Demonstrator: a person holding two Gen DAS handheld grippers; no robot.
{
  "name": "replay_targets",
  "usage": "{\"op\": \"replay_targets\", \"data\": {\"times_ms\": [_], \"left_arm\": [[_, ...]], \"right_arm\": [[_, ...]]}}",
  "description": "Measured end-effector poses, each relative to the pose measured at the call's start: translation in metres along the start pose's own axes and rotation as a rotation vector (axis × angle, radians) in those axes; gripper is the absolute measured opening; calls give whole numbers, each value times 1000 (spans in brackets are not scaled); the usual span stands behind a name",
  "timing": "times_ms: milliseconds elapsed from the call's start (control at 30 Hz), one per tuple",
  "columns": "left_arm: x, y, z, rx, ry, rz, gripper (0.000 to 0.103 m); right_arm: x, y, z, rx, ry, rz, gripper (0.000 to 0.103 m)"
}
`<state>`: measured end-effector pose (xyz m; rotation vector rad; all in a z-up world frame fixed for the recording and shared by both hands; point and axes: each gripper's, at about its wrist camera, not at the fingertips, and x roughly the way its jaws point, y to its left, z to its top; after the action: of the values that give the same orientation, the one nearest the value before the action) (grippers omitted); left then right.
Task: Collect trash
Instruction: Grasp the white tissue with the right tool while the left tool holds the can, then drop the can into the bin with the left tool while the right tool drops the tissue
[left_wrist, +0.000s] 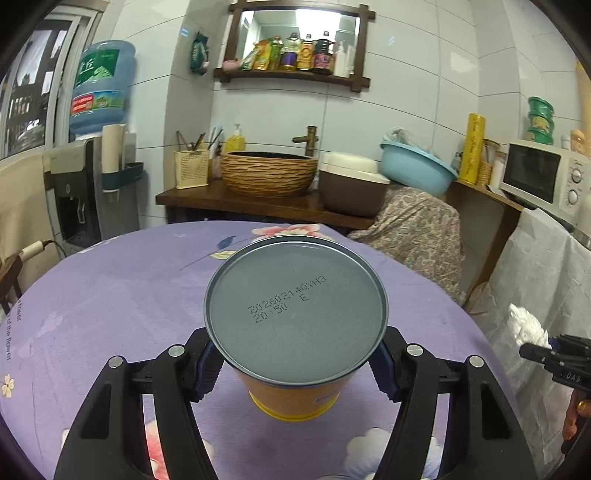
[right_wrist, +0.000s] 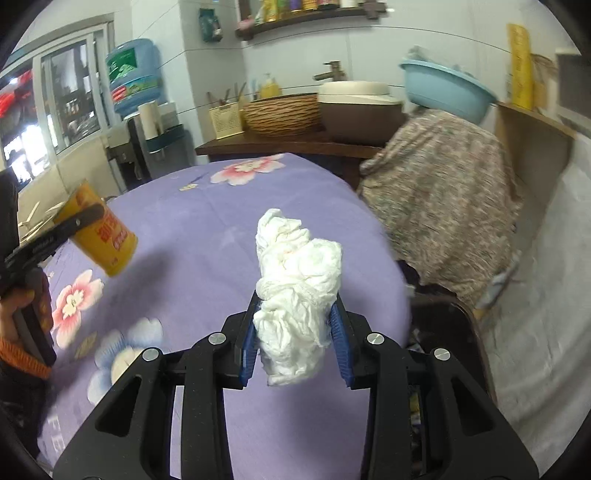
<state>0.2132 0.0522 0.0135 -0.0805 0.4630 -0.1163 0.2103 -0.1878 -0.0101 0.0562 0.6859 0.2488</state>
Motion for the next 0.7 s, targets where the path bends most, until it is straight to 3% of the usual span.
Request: {"op": "replay_targets", "data": {"times_ms": [233, 500, 700], "left_arm": [[-4, -75, -8, 86, 36, -147, 66], [-2, -177, -8, 178, 69, -350, 66], [25, -249, -15, 189, 173, -500, 66]], "right_arm": [[-34, -60, -55, 102, -5, -86, 36], [-50, -92, -97, 187, -32, -157, 36], [-64, -119, -121, 259, -36, -222, 36]]}}
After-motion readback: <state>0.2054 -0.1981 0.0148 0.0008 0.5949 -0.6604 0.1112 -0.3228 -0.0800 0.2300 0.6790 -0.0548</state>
